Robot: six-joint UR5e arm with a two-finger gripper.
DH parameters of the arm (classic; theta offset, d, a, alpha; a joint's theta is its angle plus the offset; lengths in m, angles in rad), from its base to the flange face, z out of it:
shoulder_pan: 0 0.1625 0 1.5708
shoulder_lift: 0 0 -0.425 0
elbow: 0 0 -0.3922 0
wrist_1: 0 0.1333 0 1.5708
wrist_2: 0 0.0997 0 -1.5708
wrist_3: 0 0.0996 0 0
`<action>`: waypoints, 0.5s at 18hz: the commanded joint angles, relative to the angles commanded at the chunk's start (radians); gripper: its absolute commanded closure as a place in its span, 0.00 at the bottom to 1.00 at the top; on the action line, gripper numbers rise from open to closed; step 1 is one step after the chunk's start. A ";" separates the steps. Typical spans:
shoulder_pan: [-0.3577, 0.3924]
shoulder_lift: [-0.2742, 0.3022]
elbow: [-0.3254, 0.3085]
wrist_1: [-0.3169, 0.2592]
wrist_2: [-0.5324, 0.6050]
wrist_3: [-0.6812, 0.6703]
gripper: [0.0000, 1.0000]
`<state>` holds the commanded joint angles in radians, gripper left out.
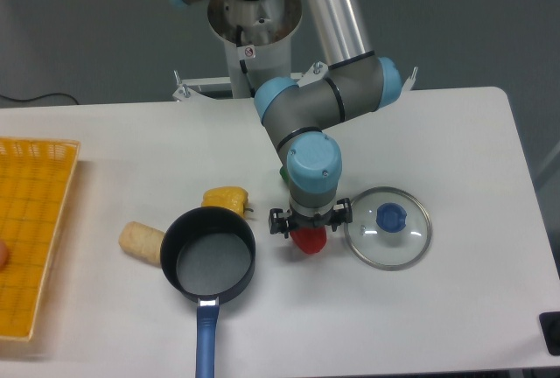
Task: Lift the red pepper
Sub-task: 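Close the gripper around the red pepper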
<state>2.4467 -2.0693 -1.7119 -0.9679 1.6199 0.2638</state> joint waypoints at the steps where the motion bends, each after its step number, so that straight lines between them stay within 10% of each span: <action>1: 0.000 0.000 0.000 0.002 0.000 0.000 0.15; 9: 0.000 0.009 0.002 0.002 0.002 0.002 0.54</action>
<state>2.4467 -2.0602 -1.7104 -0.9664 1.6214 0.2654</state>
